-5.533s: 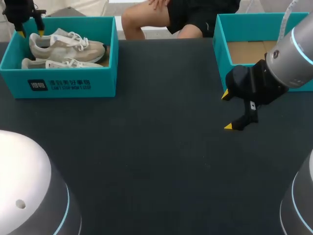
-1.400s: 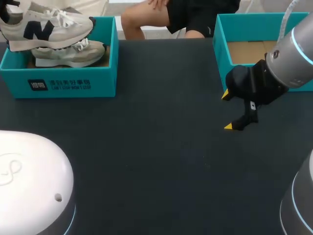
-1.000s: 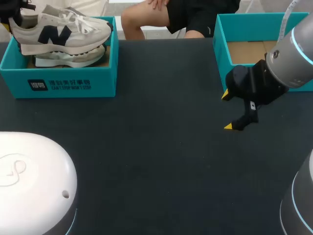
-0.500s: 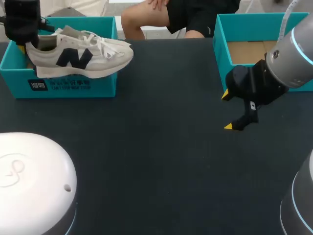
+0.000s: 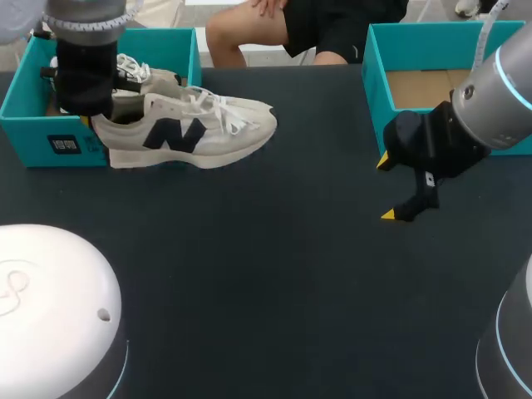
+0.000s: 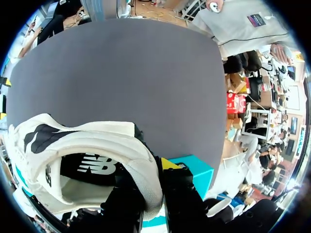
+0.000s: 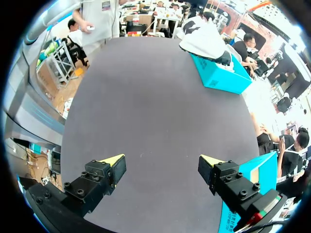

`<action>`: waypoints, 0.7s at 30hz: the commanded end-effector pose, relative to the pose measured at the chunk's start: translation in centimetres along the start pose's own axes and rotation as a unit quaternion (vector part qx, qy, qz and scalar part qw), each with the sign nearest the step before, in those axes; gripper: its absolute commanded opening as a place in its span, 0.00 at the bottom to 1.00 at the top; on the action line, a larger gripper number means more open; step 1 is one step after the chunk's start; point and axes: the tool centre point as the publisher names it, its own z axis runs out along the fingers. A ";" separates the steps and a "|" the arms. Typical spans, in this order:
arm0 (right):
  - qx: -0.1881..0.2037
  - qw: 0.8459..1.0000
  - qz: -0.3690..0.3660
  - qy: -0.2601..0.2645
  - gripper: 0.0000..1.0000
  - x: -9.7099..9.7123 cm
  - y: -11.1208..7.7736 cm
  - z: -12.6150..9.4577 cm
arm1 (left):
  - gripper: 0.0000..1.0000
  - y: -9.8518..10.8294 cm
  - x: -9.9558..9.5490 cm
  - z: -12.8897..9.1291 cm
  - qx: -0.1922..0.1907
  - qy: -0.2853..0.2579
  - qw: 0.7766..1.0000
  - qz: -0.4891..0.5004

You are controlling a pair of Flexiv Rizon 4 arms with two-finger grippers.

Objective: Take the shoe out of the shoebox, open the shoe tongue, remove and reinsert the insole, then place the shoe into the shoebox

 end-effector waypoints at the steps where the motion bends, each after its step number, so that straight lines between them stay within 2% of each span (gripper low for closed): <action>1: 0.001 1.000 0.000 -0.001 1.00 0.1 0.0 0.1 | 0.00 -1.5 -2.9 0.1 -0.011 0.008 1.000 0.009; 6: 0.001 1.000 0.000 -0.001 1.00 0.1 0.0 0.1 | 0.00 -3.7 -6.9 0.1 -0.004 -0.002 0.998 0.056; 21: 0.001 1.000 0.000 -0.001 1.00 0.1 0.0 0.1 | 0.00 -3.7 -6.9 0.1 -0.004 -0.002 0.998 0.056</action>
